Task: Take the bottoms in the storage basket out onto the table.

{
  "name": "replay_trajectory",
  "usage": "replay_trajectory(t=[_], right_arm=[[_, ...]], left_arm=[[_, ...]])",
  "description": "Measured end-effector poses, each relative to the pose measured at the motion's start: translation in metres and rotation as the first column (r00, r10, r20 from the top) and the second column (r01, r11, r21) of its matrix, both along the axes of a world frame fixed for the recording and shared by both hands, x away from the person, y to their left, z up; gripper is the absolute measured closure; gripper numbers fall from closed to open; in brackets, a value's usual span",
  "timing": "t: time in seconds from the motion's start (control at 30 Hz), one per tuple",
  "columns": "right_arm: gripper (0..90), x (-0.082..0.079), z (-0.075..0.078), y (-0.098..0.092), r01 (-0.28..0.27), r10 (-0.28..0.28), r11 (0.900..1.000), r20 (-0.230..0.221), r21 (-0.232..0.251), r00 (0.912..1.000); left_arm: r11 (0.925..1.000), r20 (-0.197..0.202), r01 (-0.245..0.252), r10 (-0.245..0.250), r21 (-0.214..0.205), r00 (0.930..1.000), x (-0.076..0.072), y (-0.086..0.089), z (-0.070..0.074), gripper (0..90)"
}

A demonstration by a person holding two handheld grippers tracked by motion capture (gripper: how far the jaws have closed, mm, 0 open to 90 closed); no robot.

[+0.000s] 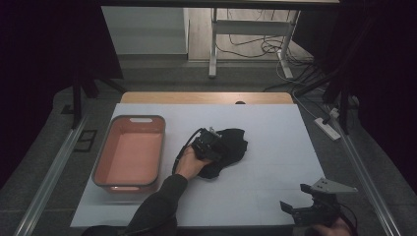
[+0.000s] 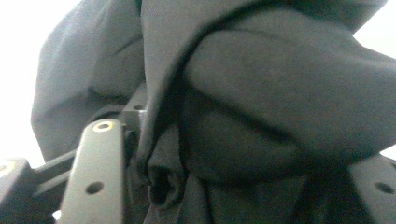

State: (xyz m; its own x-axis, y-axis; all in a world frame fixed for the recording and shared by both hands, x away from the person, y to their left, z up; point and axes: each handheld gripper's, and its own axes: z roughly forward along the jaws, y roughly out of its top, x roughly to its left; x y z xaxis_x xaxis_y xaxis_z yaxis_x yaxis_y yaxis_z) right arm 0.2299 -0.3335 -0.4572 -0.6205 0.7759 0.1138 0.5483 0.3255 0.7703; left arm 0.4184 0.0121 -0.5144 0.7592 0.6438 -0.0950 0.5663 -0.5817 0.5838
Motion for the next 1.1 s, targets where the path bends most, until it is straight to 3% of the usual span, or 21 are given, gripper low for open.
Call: replay_trajectory(t=[0.33, 0.63, 0.77, 1.1], right_arm=[[0.4, 0.000, 0.000, 0.000, 0.000, 0.000, 1.0000, -0.001, 0.001, 1.0000], [0.4, 0.000, 0.000, 0.000, 0.000, 0.000, 1.0000, -0.002, 0.001, 1.0000], [0.4, 0.000, 0.000, 0.000, 0.000, 0.000, 1.0000, -0.002, 0.002, 1.0000], [0.4, 0.000, 0.000, 0.000, 0.001, -0.001, 1.0000, -0.003, 0.002, 1.0000]], left_arm=[[0.9999, 0.006, -0.014, 0.014, -0.003, 0.9999, 0.000, -0.001, -0.003, 20.7], [0.9988, -0.046, 0.007, -0.009, -0.048, 0.9989, 0.002, 0.001, 0.000, 3.5], [0.9975, -0.041, 0.024, -0.026, -0.066, 0.9988, 0.001, 0.001, 0.001, 0.0], [0.9972, 0.012, 0.046, -0.045, -0.059, 0.9989, -0.006, -0.002, 0.010, 0.0]])
